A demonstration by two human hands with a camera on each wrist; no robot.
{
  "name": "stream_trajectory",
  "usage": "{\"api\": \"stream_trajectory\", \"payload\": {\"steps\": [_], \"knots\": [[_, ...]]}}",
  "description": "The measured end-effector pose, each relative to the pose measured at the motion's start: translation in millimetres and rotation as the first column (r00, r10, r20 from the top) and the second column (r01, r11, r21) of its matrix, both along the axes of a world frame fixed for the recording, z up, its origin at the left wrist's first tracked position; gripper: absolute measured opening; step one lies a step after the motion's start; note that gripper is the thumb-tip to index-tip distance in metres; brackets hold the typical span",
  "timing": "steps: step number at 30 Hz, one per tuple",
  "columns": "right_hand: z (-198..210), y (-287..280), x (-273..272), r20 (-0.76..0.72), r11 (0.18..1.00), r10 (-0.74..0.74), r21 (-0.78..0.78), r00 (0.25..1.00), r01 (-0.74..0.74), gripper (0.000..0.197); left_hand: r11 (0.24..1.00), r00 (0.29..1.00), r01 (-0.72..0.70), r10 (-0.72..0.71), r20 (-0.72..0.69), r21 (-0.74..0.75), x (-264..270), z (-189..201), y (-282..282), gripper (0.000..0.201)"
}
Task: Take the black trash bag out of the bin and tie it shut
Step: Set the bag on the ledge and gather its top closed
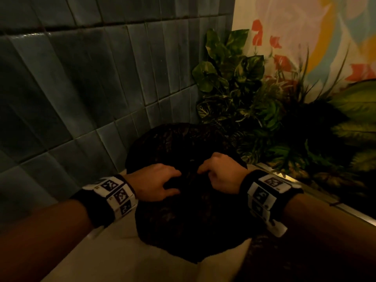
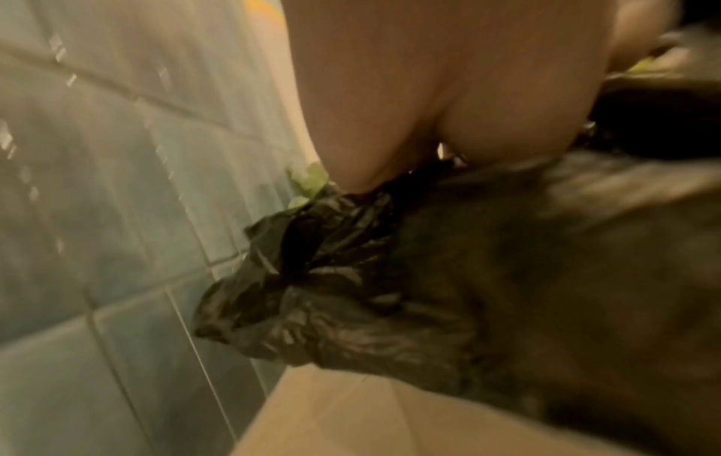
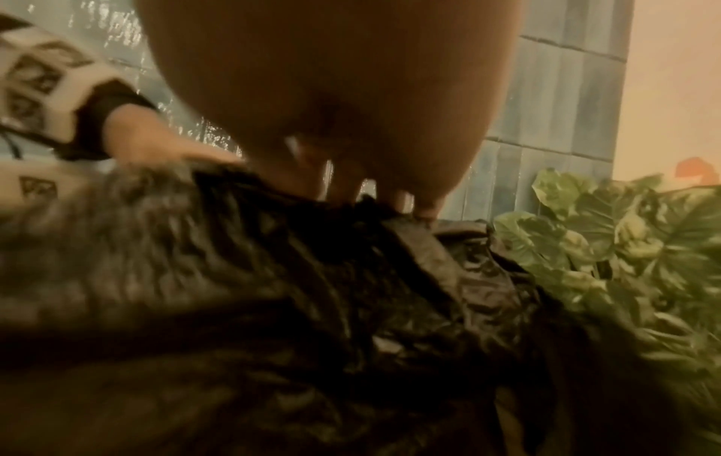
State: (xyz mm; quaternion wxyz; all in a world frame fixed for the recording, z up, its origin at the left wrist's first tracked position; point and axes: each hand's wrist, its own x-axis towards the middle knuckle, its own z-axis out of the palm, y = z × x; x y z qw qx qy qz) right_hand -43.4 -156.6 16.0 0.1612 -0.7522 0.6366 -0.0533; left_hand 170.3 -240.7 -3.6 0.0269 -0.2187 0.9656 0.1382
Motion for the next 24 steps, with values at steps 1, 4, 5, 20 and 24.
{"api": "stream_trajectory", "payload": {"steps": [1,4,5,20,24], "knots": [[2,2,1,0.013,0.999,0.001,0.038,1.0,-0.001,0.038,1.0,1.0,0.003,-0.003,0.002,-0.011,0,-3,-2,0.028],[-3,9,5,-0.109,0.993,0.036,0.119,0.993,-0.023,0.049,1.0,0.999,-0.023,0.023,0.029,-0.001,-9,-3,-8,0.023],[-6,11,6,-0.19,0.99,0.072,0.135,0.979,-0.046,0.059,1.0,0.998,-0.017,0.016,0.061,0.011,-13,-1,-9,0.025],[-23,14,-16,-0.201,0.989,0.131,-0.044,0.971,-0.143,0.043,0.992,0.922,0.094,-0.054,-0.384,0.086,-7,0,-11,0.024],[-9,14,-14,0.154,0.995,0.087,-0.066,0.984,-0.077,0.045,0.98,0.94,-0.006,0.073,-0.332,0.198,-7,0,-13,0.02]]}}
